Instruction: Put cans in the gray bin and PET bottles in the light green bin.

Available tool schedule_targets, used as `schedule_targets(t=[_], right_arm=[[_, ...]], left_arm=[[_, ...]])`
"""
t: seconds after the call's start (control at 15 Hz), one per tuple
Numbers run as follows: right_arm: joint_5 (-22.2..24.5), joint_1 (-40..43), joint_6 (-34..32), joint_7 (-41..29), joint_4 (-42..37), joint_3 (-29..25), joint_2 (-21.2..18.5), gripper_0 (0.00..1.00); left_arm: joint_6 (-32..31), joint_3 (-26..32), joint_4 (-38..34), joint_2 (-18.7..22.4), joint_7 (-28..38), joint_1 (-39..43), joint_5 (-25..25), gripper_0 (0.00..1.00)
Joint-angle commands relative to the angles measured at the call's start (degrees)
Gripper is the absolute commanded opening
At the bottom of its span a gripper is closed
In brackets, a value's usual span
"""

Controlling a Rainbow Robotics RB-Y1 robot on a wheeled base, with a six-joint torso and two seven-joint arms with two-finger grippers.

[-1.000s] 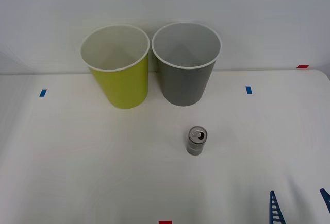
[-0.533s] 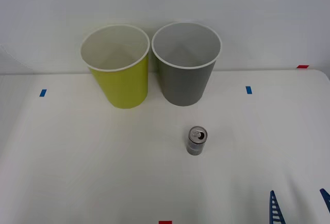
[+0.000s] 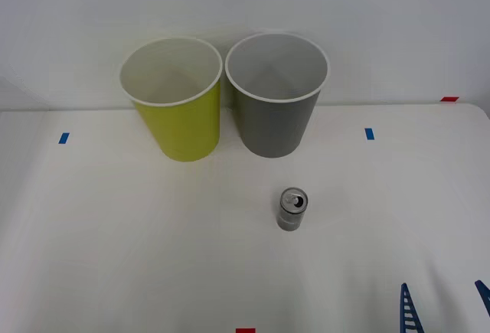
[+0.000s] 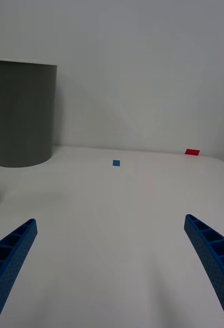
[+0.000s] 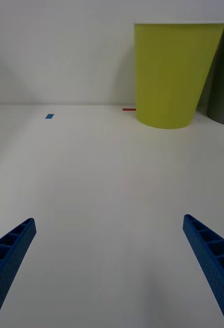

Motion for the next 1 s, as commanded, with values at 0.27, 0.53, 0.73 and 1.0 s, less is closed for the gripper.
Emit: schedule_targets(t=[0.27,0.53,0.73,1.0], right_arm=[[0.00,0.00,0.00,0.00,0.00,0.00,0.00,1.00],[0.00,0.00,0.00,0.00,0.00,0.00,0.00,1.00],[0.00,0.00,0.00,0.00,0.00,0.00,0.00,1.00],[0.00,0.00,0.00,0.00,0.00,0.00,0.00,1.00]], left_arm=[[0.00,0.00,0.00,0.00,0.00,0.00,0.00,1.00],[0.00,0.00,0.00,0.00,0.00,0.00,0.00,1.00],[0.00,0.00,0.00,0.00,0.00,0.00,0.00,1.00],[0.18,0.26,2.11,0.97,-0.18,-1.49,-0.88,1.00]])
